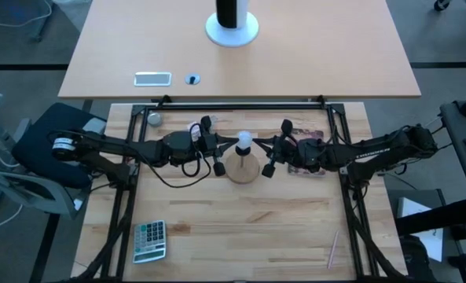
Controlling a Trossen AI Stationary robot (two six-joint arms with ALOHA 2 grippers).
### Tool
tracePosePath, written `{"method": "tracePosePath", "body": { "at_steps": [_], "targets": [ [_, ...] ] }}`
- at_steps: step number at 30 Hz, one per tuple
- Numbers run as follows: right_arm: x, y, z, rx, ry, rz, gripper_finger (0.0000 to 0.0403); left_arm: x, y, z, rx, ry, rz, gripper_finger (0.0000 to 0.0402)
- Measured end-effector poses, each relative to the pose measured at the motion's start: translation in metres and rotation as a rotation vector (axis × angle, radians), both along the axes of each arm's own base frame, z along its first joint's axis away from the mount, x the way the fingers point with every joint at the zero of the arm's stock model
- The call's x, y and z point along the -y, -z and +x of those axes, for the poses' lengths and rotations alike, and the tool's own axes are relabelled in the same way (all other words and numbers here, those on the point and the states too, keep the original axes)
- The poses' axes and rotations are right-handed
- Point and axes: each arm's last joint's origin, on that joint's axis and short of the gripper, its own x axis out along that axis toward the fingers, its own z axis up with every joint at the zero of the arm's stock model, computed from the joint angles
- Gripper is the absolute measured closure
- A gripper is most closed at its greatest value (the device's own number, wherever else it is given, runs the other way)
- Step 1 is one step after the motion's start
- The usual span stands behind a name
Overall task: Screw lightbulb
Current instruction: Remove the lightbulb from the lamp
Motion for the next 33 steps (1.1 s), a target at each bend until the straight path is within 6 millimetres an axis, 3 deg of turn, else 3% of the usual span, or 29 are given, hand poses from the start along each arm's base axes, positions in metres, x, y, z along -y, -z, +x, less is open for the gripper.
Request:
{"method": "tracePosePath", "body": {
  "at_steps": [10, 33],
  "targets": [
    [-0.005, -0.003, -0.002, 0.012, -0.08, 0.008, 0.0401, -0.006, 0.001, 0.0, 0.001, -0.109, 0.003, 0.0401],
    [0.006, 0.007, 0.006, -0.018, -0.002, 0.022, 0.0401, 0.001, 0.0, -0.001, 0.015, -0.036, -0.043, 0.0401]
  ]
}}
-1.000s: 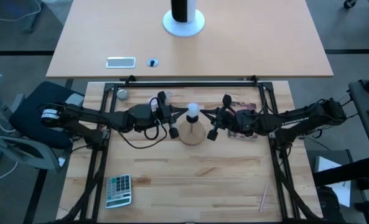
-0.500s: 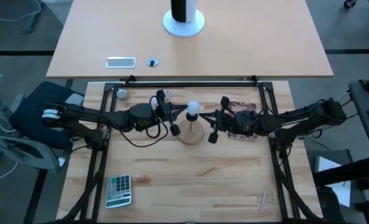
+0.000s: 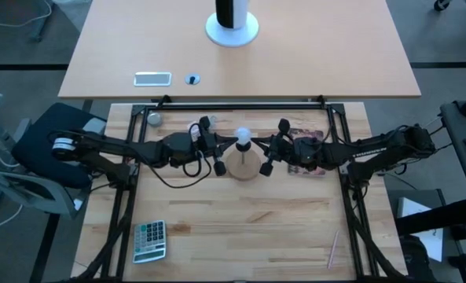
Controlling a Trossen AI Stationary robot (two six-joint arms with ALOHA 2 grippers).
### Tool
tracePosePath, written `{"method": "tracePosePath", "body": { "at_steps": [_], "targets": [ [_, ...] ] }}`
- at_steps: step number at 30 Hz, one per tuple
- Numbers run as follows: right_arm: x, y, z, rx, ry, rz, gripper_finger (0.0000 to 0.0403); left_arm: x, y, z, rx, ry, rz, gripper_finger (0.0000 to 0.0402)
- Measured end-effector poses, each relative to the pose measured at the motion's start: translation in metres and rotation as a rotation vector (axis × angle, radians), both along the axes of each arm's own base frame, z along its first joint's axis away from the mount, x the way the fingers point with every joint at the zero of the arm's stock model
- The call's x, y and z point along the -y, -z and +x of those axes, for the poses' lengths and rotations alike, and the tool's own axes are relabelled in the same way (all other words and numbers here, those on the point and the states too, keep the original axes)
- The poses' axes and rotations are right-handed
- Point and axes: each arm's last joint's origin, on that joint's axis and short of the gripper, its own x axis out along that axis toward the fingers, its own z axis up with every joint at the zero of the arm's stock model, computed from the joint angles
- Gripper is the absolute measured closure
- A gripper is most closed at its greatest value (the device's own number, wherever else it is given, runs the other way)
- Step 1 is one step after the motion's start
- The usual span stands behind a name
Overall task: Screw lightbulb
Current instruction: Remove the lightbulb from the lamp
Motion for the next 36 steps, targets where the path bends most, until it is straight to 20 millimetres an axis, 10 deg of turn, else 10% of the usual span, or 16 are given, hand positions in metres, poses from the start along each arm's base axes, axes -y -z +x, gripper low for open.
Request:
{"method": "tracePosePath", "body": {
  "at_steps": [36],
  "targets": [
    [-0.004, -0.007, -0.004, 0.035, -0.016, 0.008, 0.0401, -0.013, 0.005, 0.002, -0.038, -0.035, 0.017, 0.0401]
  ]
}}
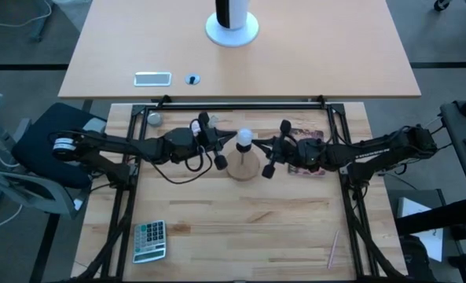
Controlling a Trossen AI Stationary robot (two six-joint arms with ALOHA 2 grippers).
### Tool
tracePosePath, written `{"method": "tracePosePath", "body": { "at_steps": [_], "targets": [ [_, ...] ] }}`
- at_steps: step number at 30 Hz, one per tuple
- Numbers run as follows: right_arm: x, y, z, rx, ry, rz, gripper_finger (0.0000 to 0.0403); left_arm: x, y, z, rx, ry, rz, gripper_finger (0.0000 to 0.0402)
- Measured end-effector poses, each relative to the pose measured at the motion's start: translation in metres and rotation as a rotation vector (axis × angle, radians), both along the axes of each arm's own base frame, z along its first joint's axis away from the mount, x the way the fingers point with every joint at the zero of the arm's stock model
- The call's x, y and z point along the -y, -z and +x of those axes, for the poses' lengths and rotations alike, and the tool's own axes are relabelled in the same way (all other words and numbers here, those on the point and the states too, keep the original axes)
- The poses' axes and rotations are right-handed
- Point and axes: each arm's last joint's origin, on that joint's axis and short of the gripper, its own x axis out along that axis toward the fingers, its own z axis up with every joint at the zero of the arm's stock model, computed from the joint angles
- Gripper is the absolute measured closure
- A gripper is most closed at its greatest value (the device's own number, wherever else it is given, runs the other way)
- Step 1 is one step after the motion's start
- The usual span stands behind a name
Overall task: Screw lightbulb
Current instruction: Remove the lightbulb from the lamp
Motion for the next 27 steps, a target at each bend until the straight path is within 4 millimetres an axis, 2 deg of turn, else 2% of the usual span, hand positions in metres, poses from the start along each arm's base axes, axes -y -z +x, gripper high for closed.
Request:
{"method": "tracePosePath", "body": {
  "at_steps": [7, 15, 20, 27],
  "targets": [
    [0.001, 0.0, -0.001, -0.004, 0.058, -0.01, 0.0401, 0.008, -0.003, -0.003, 0.003, 0.049, -0.017, 0.0401],
    [-0.006, -0.002, -0.003, -0.008, 0.018, -0.035, 0.0401, 0.008, -0.013, -0.01, 0.033, 0.037, 0.011, 0.0401],
    [-0.008, -0.002, -0.002, -0.014, -0.047, -0.039, 0.0401, -0.001, -0.007, -0.007, 0.006, -0.031, 0.011, 0.0401],
    [-0.001, 0.001, 0.0, -0.016, -0.019, -0.018, 0.0401, -0.001, 0.001, 0.0, -0.011, -0.032, -0.007, 0.0401]
  ]
}}
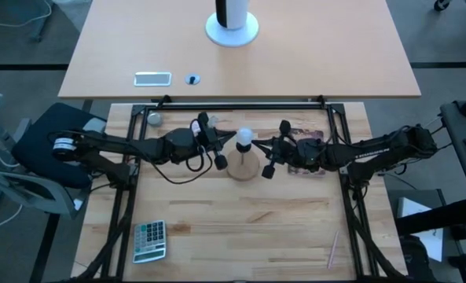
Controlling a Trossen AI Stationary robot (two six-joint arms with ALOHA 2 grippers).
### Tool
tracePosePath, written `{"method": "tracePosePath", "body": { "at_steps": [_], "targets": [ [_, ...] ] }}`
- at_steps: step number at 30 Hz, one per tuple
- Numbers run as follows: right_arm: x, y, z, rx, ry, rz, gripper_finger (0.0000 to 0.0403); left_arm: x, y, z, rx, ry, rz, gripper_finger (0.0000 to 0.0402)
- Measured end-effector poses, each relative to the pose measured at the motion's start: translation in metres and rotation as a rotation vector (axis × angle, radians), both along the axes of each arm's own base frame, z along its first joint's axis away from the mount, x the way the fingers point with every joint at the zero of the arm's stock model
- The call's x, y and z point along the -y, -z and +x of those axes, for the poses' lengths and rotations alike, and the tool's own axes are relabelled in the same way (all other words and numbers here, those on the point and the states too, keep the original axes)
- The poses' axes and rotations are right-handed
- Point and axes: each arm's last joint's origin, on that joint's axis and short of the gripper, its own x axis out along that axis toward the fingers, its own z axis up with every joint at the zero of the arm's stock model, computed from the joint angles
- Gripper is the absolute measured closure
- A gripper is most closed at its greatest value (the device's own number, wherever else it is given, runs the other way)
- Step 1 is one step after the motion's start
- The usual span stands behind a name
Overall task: Screw lightbulb
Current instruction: Remove the lightbulb from the lamp
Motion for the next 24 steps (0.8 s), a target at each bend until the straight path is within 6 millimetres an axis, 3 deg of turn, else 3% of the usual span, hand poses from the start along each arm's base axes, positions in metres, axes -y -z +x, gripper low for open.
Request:
{"method": "tracePosePath", "body": {
  "at_steps": [11, 17, 24],
  "targets": [
    [0.003, -0.001, -0.002, 0.0, 0.075, -0.019, 0.0401, 0.013, -0.011, -0.009, 0.016, 0.125, 0.004, 0.0401],
    [-0.001, -0.004, -0.004, 0.012, 0.021, -0.017, 0.0401, 0.011, -0.017, -0.014, 0.029, 0.076, 0.016, 0.0401],
    [-0.003, -0.003, -0.001, 0.017, -0.053, 0.006, 0.0401, 0.006, -0.005, -0.006, -0.014, -0.006, 0.02, 0.0401]
  ]
}}
